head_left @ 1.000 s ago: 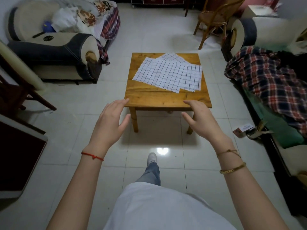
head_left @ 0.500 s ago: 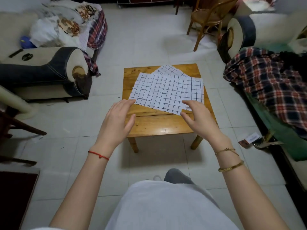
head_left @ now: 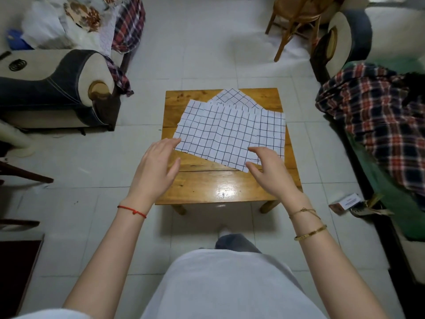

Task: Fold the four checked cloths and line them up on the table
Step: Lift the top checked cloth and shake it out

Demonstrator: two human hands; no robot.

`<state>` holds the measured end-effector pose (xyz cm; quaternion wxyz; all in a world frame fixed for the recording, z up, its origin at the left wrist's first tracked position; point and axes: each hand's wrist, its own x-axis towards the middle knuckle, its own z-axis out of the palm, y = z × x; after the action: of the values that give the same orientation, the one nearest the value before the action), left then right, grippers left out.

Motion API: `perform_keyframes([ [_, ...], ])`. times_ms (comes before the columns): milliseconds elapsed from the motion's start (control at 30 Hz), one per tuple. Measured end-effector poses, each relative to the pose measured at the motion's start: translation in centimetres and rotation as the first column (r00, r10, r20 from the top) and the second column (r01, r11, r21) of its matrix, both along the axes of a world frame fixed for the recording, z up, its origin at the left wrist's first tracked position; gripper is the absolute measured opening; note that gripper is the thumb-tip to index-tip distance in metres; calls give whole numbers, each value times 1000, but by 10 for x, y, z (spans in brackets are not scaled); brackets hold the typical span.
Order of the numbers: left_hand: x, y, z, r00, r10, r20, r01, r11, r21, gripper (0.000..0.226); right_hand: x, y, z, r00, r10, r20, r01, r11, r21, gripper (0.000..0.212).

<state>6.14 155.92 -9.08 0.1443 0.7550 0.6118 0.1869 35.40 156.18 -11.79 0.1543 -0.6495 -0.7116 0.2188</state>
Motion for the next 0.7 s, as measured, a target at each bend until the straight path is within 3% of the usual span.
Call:
perform_keyframes([
  [433,-16,80,-37,997,52,-60,-52,999,-5,44,-17,97,-35,990,141,4,-141,990,-11,42],
  [700,-58,159,-98,990,33,-138,-50,991,-126,45,-77,171,-74,988,152,-24,-152,988,-16,37],
])
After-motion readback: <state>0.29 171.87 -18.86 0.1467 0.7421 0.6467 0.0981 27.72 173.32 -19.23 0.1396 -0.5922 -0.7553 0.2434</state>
